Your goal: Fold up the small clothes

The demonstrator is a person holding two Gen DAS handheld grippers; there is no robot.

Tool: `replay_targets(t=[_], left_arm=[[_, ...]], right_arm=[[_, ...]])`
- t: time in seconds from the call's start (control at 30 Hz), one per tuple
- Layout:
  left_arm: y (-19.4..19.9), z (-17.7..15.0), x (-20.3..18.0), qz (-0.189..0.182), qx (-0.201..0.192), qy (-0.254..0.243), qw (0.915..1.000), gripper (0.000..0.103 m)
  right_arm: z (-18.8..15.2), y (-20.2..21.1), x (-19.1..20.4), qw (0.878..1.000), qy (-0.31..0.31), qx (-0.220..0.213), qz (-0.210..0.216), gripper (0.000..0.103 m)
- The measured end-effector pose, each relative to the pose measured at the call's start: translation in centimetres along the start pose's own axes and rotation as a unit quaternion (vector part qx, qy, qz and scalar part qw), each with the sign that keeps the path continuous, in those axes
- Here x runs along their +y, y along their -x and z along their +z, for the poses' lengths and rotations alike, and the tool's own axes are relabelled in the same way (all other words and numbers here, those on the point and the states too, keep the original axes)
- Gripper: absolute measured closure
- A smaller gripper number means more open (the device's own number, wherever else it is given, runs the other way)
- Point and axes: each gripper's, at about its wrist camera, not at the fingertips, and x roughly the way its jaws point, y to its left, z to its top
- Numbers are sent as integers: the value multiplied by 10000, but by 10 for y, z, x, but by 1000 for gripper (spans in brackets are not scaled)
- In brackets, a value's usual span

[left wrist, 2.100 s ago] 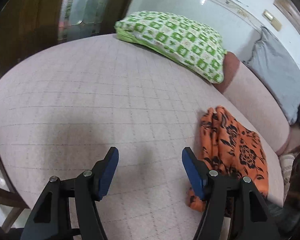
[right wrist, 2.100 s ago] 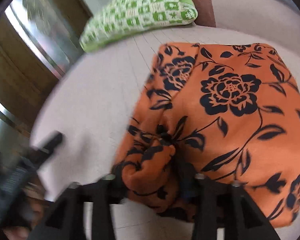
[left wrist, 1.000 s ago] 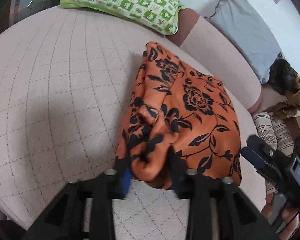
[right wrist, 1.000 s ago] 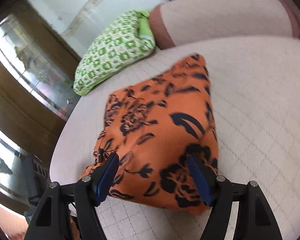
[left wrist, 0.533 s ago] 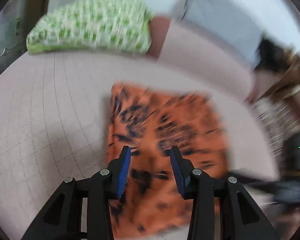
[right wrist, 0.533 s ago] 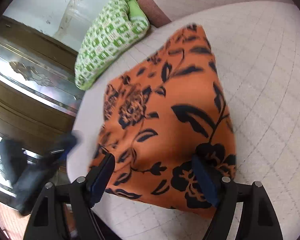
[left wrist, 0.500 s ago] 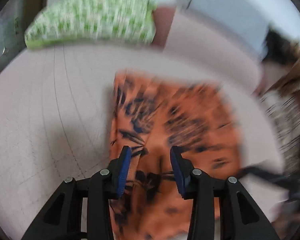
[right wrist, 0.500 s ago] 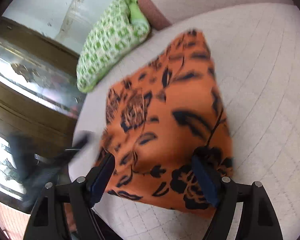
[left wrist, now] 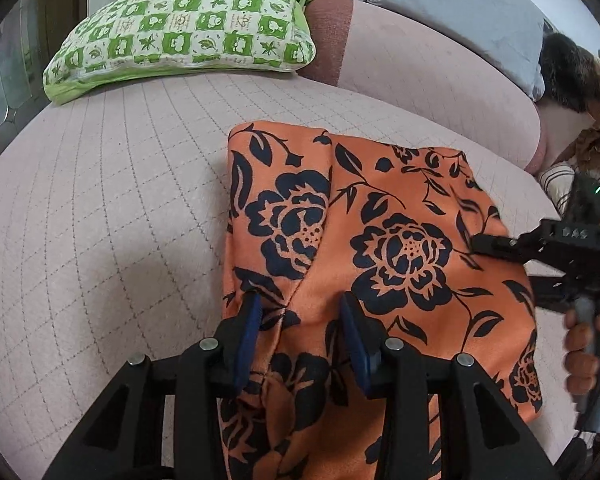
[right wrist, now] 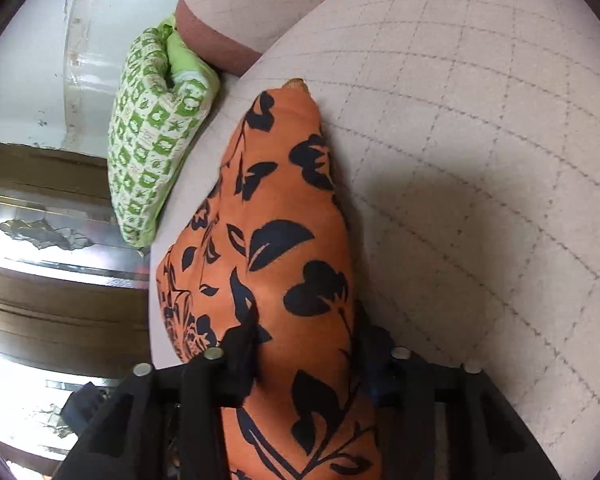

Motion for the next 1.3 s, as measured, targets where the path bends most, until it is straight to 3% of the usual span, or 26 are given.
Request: replay_targets(t=[0.1,0.17,0.23,0.3,0.47,0.67,0.9,0.93,0.97,1.03,1.1,1.13,1.17,1.2,1.27,1.3], left_arm=[[-3,1,2,-71,18,75,9999,61],[-3,1,3,-116,32,89,9999,61],[-1,1,2,-102,19,69,9999,61],[-1,0,4,-145,29,112,9998,61],[-3,3,8,-183,40,146,9997,61],[0,1,6,-168,28,136,9998,61],[-1,2,5,-182,50,117,9998,61],[-1,2,5,-188,50,114,9997,61],[0,2,5,-186,38,109,9998,61],[0,1,6,-201,39,113,9997,61],[-1,1,6,-224,48,123,9997,61],[-1,2,6,-227,51,124,9997,61],[1,2,6,-245,42,110,9996,61],[6,2,8,-282,27,97,9996,61],[35,2,20,-614,-321,257,9973,59],[49,1,28,-750,-510,343,9953,48]], right_arm=[[-6,9,18,9992,308,-209,-143,64],[-4,-4,-4,9996,-136,2,-235,54],[-8,1,-14,9986,-505,-79,118,49],[-14,9,-6,9991,-406,-129,-41,38],[-43,37,16,9995,99,-210,-212,31],[-73,43,6,9996,0,-79,-277,30],[-79,26,-7,9980,26,121,-616,34],[-80,26,-7,9986,93,91,-513,51],[-82,31,-3,9990,93,46,-429,60],[-88,42,13,9981,322,-180,-495,63],[-88,33,0,9989,14,52,-472,62],[-87,26,-11,9987,-222,219,-396,54],[-87,28,-20,9986,-475,193,-152,52],[-87,33,-18,9987,-472,148,-107,49],[-90,51,3,9988,51,-65,-478,39],[-91,62,14,9975,304,-212,-601,39]])
